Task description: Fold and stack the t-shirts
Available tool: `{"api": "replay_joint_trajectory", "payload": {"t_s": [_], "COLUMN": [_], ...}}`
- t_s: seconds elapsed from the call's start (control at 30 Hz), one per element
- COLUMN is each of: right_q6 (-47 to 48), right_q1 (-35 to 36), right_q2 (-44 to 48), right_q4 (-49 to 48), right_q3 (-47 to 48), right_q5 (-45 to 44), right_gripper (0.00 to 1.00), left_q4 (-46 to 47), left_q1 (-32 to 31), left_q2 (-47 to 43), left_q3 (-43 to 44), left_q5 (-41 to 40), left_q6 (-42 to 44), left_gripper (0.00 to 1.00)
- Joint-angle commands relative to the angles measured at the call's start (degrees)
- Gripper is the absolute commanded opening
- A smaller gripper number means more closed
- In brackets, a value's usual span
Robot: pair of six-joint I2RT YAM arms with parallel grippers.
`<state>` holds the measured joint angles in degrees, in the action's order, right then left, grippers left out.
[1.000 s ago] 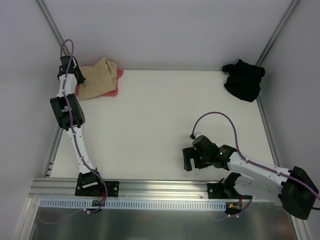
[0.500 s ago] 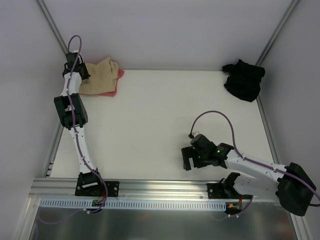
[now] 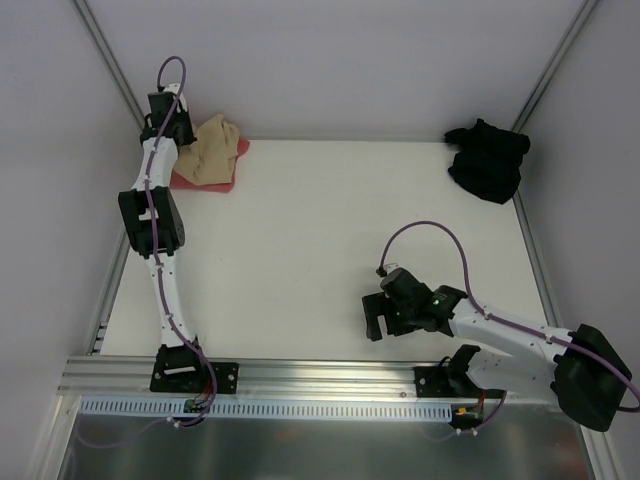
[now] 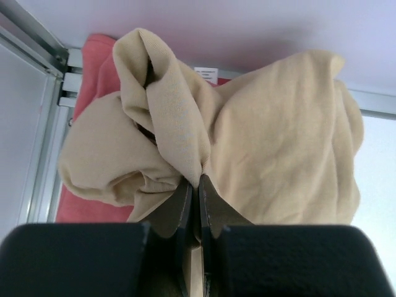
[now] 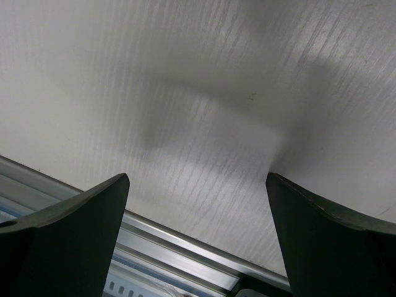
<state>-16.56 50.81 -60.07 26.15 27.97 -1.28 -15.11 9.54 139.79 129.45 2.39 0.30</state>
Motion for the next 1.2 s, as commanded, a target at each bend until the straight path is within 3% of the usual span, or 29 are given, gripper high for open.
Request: {"api": "replay_joint_trajectory", "payload": {"t_s": [0.0,0.4,0.43,0.47,0.5,0.53,0.8,1.07,1.17], "right_q6": [0.82,1.26,1.26,1.18,1.09,1.09,0.30,-1.98,-2.51], "right_q1": [-0.27,-0.71,-0.71,-0.71,-0.80,-0.71,-0.80,-0.80,-0.71], "right_q2": [-0.04,-2.15,-2.15,-1.98,-1.80,-1.54,1.10,7.67,13.55], "right_q4": [-1.10,-1.37,-1.28,-1.19,-0.93,-0.84,-0.04,1.09,3.99], "right_q3": [0.25,1.21,1.39,1.39,1.39,1.48,0.95,0.69,1.21], "right_q5": [-0.74,-0.30,-0.04,-0.04,-0.04,-0.04,0.57,2.68,1.81], "right_gripper": [1.00,1.00,0.99,0.99,1.00,0.99,0.99,1.00,1.00], "left_q4": [3.60,3.96,3.95,3.95,3.95,4.04,6.58,19.49,20.22], "left_q1": [2.32,8.30,8.65,8.83,9.00,9.00,8.30,2.86,0.22], "left_q2": [-3.82,-2.68,-2.42,-2.50,-2.59,-2.68,-10.48,-34.01,-42.82], "left_q3": [0.28,-5.52,-5.96,-6.83,-7.36,-7.72,-13.16,-31.59,-36.80], "left_q5": [-0.99,-2.04,-2.04,-2.04,-3.78,-4.58,-7.05,-6.79,-2.23], "left_q6": [1.81,-0.03,-0.12,-0.12,-0.03,-0.03,-4.69,-4.07,-6.09], "left_gripper": [0.00,0.02,0.11,0.29,0.55,0.98,0.99,0.99,0.99]}}
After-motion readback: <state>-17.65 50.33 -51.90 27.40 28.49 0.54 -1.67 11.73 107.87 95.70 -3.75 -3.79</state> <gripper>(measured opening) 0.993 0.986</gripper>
